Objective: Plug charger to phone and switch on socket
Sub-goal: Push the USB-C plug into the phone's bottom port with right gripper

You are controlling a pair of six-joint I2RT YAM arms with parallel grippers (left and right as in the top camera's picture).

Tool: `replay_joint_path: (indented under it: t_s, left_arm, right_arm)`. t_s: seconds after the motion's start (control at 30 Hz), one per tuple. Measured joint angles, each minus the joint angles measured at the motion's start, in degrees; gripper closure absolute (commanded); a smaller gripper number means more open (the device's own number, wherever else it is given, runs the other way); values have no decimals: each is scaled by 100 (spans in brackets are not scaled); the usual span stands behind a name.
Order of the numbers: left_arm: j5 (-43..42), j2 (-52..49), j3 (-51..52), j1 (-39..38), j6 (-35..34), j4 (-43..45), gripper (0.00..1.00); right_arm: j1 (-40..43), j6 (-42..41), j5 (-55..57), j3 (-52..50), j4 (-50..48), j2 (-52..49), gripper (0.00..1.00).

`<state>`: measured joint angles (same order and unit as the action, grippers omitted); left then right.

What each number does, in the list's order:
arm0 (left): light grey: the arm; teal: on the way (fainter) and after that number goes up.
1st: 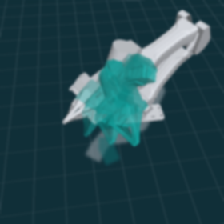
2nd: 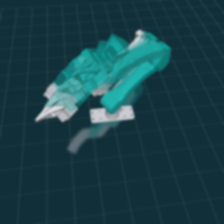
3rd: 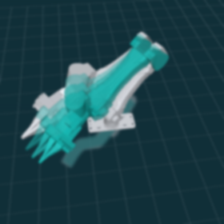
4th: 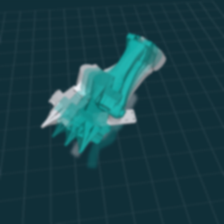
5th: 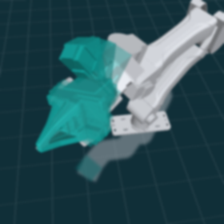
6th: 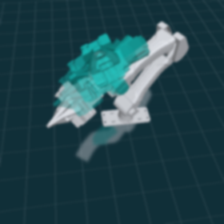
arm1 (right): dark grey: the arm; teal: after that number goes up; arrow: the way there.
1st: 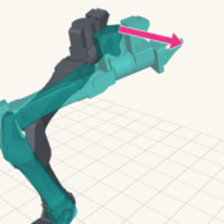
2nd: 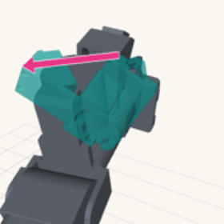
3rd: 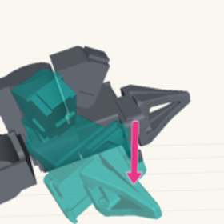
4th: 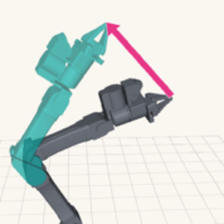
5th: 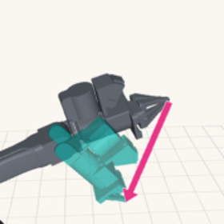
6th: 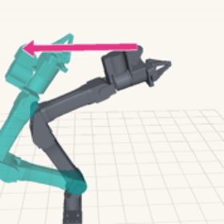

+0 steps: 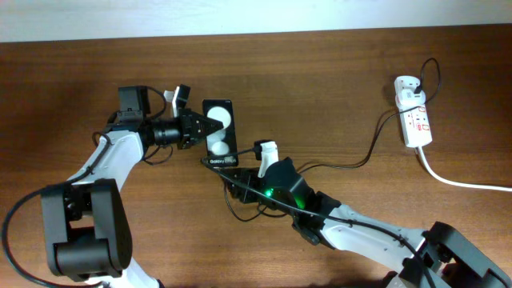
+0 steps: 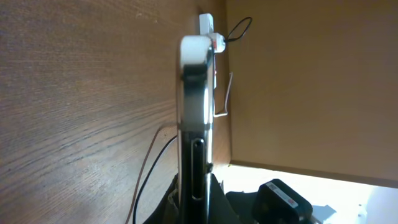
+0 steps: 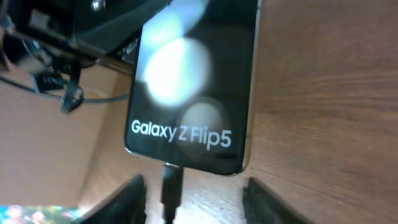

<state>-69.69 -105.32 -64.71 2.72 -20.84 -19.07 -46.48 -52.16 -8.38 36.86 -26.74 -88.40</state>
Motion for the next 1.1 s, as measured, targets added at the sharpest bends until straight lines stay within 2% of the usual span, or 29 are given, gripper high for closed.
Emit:
replay_joint_path:
  t_s: [0.03, 0.1, 0.27, 0.33, 0.37, 0.5, 0.6, 0.8, 1.03, 1.1]
  left_arm:
    - [4, 0, 0, 2, 0, 4, 100]
    - [22, 0, 0, 2, 0, 4, 99]
    - [531, -2, 0, 2, -2, -24, 96]
    - [1091, -2, 0, -4, 0, -195, 95]
    - [1298, -2, 0, -4, 0, -247, 98]
    - [2341, -7, 0, -293, -2, -284, 99]
    - [3300, -7, 0, -861, -24, -280, 99]
    - [4590, -7, 0, -1257, -133, -299, 95]
    - [5176, -7, 0, -1591, -173, -404, 92]
    - [5178, -7, 0, -1644, -195, -605, 88]
  right_arm:
    - [0, 83, 33, -2, 17, 0, 29]
    - [0, 326, 46, 0, 17, 0, 18]
    - [184, 601, -173, -2, 22, 0, 1]
    - [719, 621, -741, 9, 310, 0, 1]
    - [1080, 629, -1027, 44, 868, 0, 1]
    - [1453, 1196, -1335, 66, 2037, 4, 1]
    - [1453, 1652, -1377, 63, 2151, 4, 1]
    - [1453, 1814, -1137, 63, 2203, 4, 1]
    - [1453, 1814, -1099, 63, 2203, 4, 1]
    - [1453, 1812, -1097, 63, 2201, 4, 1]
